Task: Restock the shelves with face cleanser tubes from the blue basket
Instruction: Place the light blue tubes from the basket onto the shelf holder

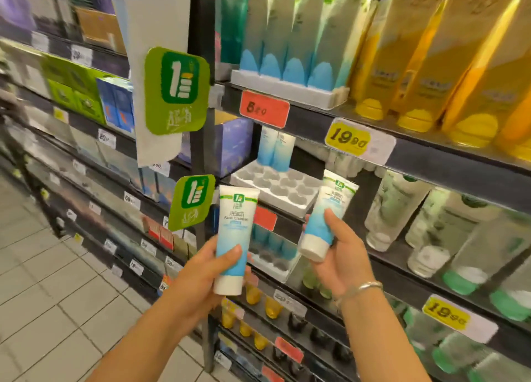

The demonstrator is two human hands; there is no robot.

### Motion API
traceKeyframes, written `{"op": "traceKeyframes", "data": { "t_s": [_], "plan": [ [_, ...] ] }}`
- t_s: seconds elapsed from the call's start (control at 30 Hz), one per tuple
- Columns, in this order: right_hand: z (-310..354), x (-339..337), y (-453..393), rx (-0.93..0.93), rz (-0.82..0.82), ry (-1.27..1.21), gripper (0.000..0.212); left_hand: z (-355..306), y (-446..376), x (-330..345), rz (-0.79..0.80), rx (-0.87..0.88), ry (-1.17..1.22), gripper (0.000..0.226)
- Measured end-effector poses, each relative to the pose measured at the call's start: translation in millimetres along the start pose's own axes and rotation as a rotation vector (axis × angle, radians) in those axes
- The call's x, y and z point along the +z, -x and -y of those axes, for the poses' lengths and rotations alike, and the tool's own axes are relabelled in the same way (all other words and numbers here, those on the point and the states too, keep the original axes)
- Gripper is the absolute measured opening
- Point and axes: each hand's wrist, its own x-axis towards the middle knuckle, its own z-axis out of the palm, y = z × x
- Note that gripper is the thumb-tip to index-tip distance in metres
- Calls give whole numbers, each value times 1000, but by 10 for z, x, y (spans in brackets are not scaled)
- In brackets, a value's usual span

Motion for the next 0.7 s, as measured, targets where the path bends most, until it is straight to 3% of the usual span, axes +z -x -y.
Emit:
{"op": "traceKeyframes", "data": {
  "t_s": [0.07, 0.2, 0.3, 0.5, 0.6, 0.7],
  "plan": [
    [68, 81, -310, 16, 6, -12, 21, -57, -193, 0, -32, 18, -2, 42],
    [262, 425, -929, -38, 41, -34, 36, -311, -640, 30, -95, 83, 6, 51],
    [293, 530, -1258, -129, 48, 55, 19, -347, -869, 47, -104, 91, 28, 50],
    [367, 677, -1653, -309, -140, 365, 8, -470, -1159, 26, -82, 79, 53, 47],
    [325, 772, -1793, -318, -248, 454, 24, -568, -1260, -46, -28, 74, 19, 47],
    [247, 880, -1898, -357, -306, 515, 16, -646, -1333, -150, 26, 63, -14, 46]
  ]
}}
